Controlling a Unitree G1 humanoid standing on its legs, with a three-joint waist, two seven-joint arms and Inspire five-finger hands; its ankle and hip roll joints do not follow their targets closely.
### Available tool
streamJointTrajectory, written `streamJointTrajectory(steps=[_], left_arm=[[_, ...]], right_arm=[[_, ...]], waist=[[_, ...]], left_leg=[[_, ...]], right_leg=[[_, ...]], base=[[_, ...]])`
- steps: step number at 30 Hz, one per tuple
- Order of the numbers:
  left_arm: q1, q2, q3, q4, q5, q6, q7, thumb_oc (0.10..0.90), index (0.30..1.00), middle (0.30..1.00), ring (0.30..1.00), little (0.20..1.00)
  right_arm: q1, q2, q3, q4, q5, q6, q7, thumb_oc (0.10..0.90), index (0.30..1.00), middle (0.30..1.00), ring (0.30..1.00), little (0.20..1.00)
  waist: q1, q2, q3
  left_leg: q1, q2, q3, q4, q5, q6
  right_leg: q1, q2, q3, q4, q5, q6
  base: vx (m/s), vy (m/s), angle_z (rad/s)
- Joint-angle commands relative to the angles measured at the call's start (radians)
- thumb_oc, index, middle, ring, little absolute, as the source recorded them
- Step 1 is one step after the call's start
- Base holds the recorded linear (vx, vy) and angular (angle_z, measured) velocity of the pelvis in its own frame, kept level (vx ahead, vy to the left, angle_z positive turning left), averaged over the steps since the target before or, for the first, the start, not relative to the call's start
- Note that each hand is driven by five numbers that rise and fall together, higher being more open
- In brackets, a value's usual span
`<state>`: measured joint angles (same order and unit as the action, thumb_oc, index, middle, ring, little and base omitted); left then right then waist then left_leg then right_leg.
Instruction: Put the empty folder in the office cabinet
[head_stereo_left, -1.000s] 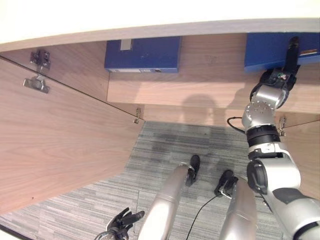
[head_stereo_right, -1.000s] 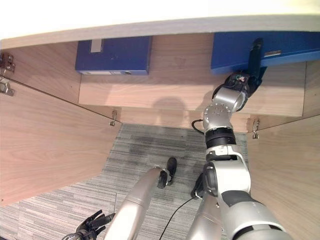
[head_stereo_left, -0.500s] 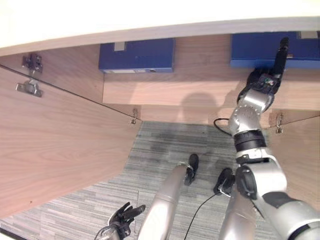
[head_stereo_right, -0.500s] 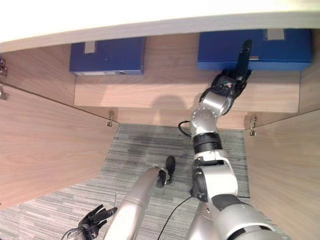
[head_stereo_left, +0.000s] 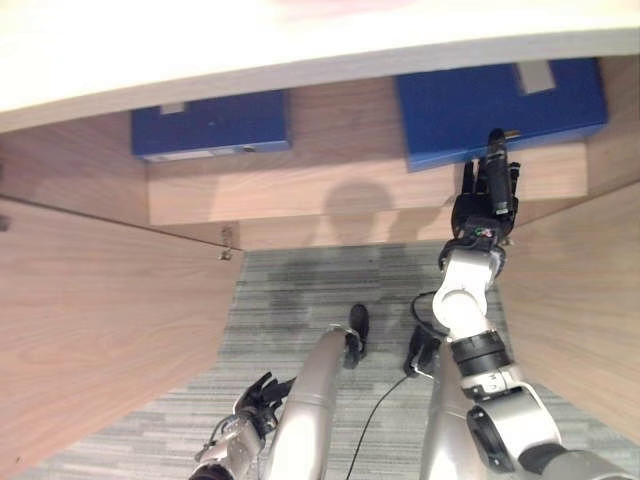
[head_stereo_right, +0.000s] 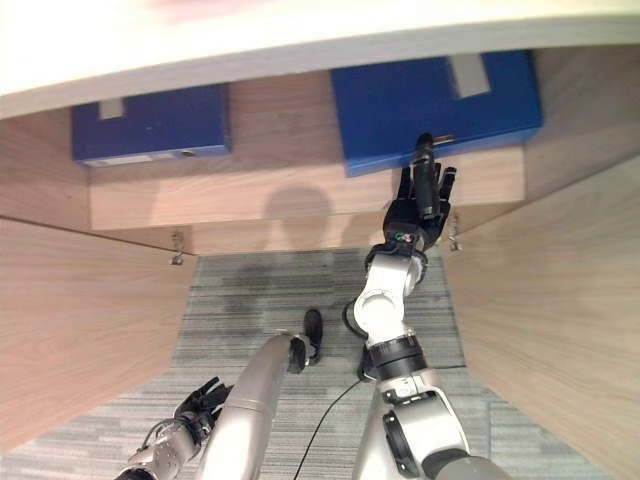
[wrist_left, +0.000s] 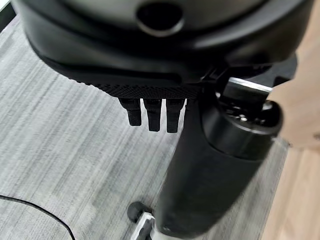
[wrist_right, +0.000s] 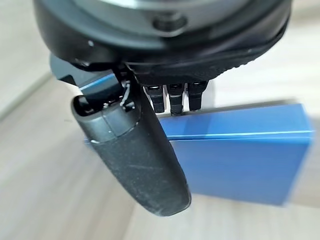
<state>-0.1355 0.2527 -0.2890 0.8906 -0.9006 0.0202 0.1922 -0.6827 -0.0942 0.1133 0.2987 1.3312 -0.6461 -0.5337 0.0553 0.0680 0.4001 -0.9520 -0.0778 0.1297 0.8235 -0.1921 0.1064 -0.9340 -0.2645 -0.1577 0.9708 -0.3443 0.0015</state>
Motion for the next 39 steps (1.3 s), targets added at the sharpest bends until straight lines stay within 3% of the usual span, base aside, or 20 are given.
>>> streamJointTrajectory(steps=[1,4,7,9,13,15,18,24,28,31,32,35,36,39], left_arm=[[0.058,-0.005,-0.021,0.022,-0.029,-0.006,0.041,0.8,0.9,0.9,0.9,0.9],[0.036,0.0,-0.009,0.029,-0.033,-0.007,0.045,0.8,0.9,0.9,0.9,0.9],[0.006,0.013,0.01,0.055,-0.024,-0.013,0.025,0.8,0.9,0.9,0.9,0.9],[-0.004,0.029,0.027,0.099,0.011,-0.023,-0.017,0.8,0.9,0.9,0.9,0.9],[0.008,0.039,0.032,0.125,0.028,-0.018,-0.07,0.8,0.9,0.9,0.9,0.9],[0.014,0.048,0.014,0.139,0.055,-0.016,-0.103,0.8,0.9,0.9,0.9,0.9],[0.027,0.051,0.005,0.144,0.069,-0.013,-0.119,0.8,0.9,0.9,0.9,0.9],[0.08,0.062,-0.026,0.155,0.112,-0.013,-0.148,0.8,0.9,0.9,0.9,0.9],[0.089,0.075,-0.016,0.179,0.139,-0.012,-0.155,0.8,0.9,0.9,0.9,0.9],[0.096,0.077,-0.003,0.184,0.148,-0.011,-0.162,0.8,0.9,0.9,0.9,0.9],[0.091,0.082,0.008,0.186,0.151,-0.014,-0.166,0.8,0.9,0.9,0.9,0.9],[0.078,0.077,0.011,0.182,0.15,-0.02,-0.178,0.8,0.9,0.9,0.9,0.9],[0.077,0.077,0.011,0.183,0.151,-0.02,-0.178,0.8,0.9,0.9,0.9,0.9],[0.052,0.074,0.019,0.176,0.155,-0.027,-0.192,0.8,0.9,0.9,0.9,0.9]], right_arm=[[-0.117,-0.041,-0.006,-0.14,-0.143,-0.004,-0.004,0.8,0.9,0.9,0.9,0.9],[-0.104,-0.076,0.026,-0.135,-0.151,0.034,0.012,0.8,0.9,0.9,0.9,0.9],[-0.132,-0.181,0.085,-0.058,-0.16,0.135,0.088,0.8,0.9,0.9,0.9,0.9],[-0.233,-0.273,0.15,0.12,-0.086,0.231,0.209,0.8,0.9,0.9,0.9,0.9],[-0.377,-0.445,0.35,0.353,-0.21,0.458,0.303,0.8,0.9,0.9,0.9,0.9],[-0.447,-0.483,0.444,0.46,-0.254,0.54,0.373,0.8,0.9,0.9,0.9,0.9],[-0.479,-0.475,0.471,0.518,-0.248,0.566,0.407,0.8,0.9,0.9,0.9,0.9],[-0.515,-0.365,0.416,0.685,-0.177,0.599,0.418,0.8,0.9,0.9,0.9,0.9],[-0.509,-0.333,0.429,0.688,-0.198,0.621,0.441,0.8,0.9,0.9,0.9,0.9],[-0.502,-0.352,0.511,0.675,-0.315,0.661,0.475,0.8,0.9,0.9,0.9,0.9],[-0.488,-0.383,0.6,0.645,-0.43,0.695,0.523,0.8,0.9,0.9,0.9,0.9],[-0.467,-0.427,0.708,0.632,-0.584,0.723,0.593,0.8,0.9,0.9,0.9,0.9],[-0.468,-0.428,0.708,0.632,-0.584,0.723,0.593,0.8,0.9,0.9,0.9,0.9],[-0.468,-0.475,0.802,0.649,-0.834,0.741,0.657,0.8,0.9,0.9,0.9,0.9]], waist=[[0.024,0.018,-0.012],[0.015,0.008,-0.012],[0.013,-0.005,-0.013],[0.029,-0.011,-0.016],[0.048,-0.02,-0.015],[0.057,-0.02,-0.015],[0.065,-0.018,-0.016],[0.108,0.004,-0.013],[0.127,0.014,-0.005],[0.127,0.011,-0.001],[0.122,0.006,0.002],[0.113,0.0,0.005],[0.113,0.0,0.005],[0.103,-0.012,0.003]], left_leg=[[0.042,0.015,-0.1,-0.03,-0.126,-0.063],[0.047,0.021,-0.098,-0.039,-0.12,-0.065],[0.048,0.027,-0.097,-0.04,-0.116,-0.069],[0.05,0.032,-0.098,-0.049,-0.109,-0.074],[0.044,0.038,-0.098,-0.05,-0.097,-0.08],[0.042,0.042,-0.095,-0.05,-0.094,-0.084],[0.041,0.043,-0.096,-0.052,-0.091,-0.085],[0.045,0.037,-0.099,-0.055,-0.088,-0.084],[0.045,0.035,-0.098,-0.056,-0.082,-0.083],[0.047,0.036,-0.097,-0.062,-0.075,-0.083],[0.048,0.038,-0.095,-0.07,-0.07,-0.085],[0.059,0.042,-0.096,-0.09,-0.06,-0.087],[0.06,0.041,-0.096,-0.09,-0.06,-0.087],[0.098,0.045,-0.097,-0.131,-0.047,-0.093]], right_leg=[[0.083,-0.01,-0.01,-0.068,-0.004,0.019],[0.084,-0.007,-0.009,-0.076,0.002,0.019],[0.085,-0.006,-0.009,-0.08,0.009,0.018],[0.086,-0.002,-0.015,-0.088,0.016,0.019],[0.085,0.0,-0.022,-0.098,0.028,0.02],[0.085,0.0,-0.029,-0.101,0.031,0.02],[0.085,0.002,-0.032,-0.105,0.033,0.021],[0.096,0.004,-0.039,-0.113,0.033,0.024],[0.1,0.005,-0.041,-0.116,0.037,0.024],[0.101,0.003,-0.044,-0.12,0.041,0.024],[0.101,0.002,-0.047,-0.126,0.046,0.025],[0.109,0.002,-0.049,-0.142,0.056,0.026],[0.109,0.002,-0.05,-0.143,0.056,0.027],[0.144,0.004,-0.055,-0.185,0.076,0.032]], base=[[-0.02,0.021,-0.2],[-0.01,0.005,-0.12],[-0.01,-0.001,-0.01],[-0.03,-0.034,-0.05],[-0.02,-0.016,-0.03],[-0.01,-0.007,-0.02],[0.0,-0.019,-0.06],[0.0,-0.027,-0.06],[0.0,0.0,0.0],[0.0,0.0,0.0],[0.0,0.0,0.0],[0.0,0.0,0.0],[0.0,0.0,0.0],[-0.01,0.0,0.05]])
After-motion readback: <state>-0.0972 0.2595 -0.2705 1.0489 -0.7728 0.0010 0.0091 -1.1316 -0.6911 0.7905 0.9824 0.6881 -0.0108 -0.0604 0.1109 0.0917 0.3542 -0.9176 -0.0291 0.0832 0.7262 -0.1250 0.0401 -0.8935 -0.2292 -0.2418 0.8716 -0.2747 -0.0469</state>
